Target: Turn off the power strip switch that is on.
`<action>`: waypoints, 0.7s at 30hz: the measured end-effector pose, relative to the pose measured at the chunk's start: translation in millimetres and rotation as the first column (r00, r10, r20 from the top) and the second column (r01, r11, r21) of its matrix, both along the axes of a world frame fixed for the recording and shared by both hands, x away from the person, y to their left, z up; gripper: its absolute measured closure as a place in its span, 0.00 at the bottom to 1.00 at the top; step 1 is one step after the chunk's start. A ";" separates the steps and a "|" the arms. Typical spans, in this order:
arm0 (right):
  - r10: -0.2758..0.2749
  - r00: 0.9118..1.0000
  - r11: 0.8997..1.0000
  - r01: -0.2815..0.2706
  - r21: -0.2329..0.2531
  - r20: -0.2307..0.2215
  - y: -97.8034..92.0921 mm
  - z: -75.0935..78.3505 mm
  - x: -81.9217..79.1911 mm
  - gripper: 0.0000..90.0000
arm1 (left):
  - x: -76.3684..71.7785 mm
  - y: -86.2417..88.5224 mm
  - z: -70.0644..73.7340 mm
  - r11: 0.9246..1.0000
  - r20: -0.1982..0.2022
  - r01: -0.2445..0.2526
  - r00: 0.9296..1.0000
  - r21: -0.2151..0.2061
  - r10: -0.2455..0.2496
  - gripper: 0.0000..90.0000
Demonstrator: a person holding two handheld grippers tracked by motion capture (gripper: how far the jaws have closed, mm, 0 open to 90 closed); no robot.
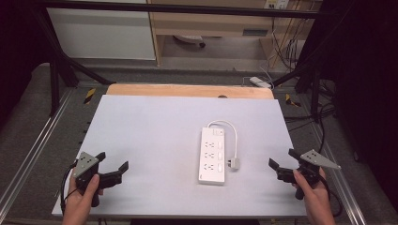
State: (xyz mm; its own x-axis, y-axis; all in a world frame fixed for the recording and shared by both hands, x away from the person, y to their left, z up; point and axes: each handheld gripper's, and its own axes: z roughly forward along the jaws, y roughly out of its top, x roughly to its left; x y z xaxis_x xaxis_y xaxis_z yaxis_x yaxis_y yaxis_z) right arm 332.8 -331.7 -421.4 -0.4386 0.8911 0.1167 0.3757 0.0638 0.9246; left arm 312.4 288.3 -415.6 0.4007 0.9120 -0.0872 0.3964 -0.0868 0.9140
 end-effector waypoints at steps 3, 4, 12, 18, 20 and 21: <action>0.011 1.000 1.000 -0.011 0.000 -0.013 1.7 -2.8 0.8 0.05 | 0.0 -0.1 0.0 1.000 -0.001 0.002 1.000 0.001 -0.002 0.06; 0.016 1.000 1.000 -0.016 -0.005 -0.016 2.1 -3.6 1.0 0.05 | 0.0 -0.1 0.0 1.000 -0.001 0.002 1.000 0.001 -0.002 0.06; 0.045 0.998 0.999 -0.046 -0.015 -0.043 8.5 -9.6 2.6 0.04 | -0.1 -0.5 -0.2 1.000 -0.001 0.009 1.000 0.004 -0.009 0.06; 0.066 0.996 0.997 -0.068 -0.033 -0.061 13.6 -13.1 3.5 0.04 | 0.1 -1.0 -0.5 1.000 -0.002 0.010 1.000 0.005 -0.010 0.06; 0.070 0.995 0.997 -0.072 -0.034 -0.068 15.1 -14.3 3.6 0.04 | 0.1 -1.3 -0.6 1.000 -0.003 0.011 1.000 0.006 -0.011 0.06; 0.073 0.995 0.996 -0.075 -0.037 -0.071 15.9 -15.0 3.9 0.04 | 0.1 -1.4 -0.6 1.000 -0.004 0.012 1.000 0.007 -0.012 0.06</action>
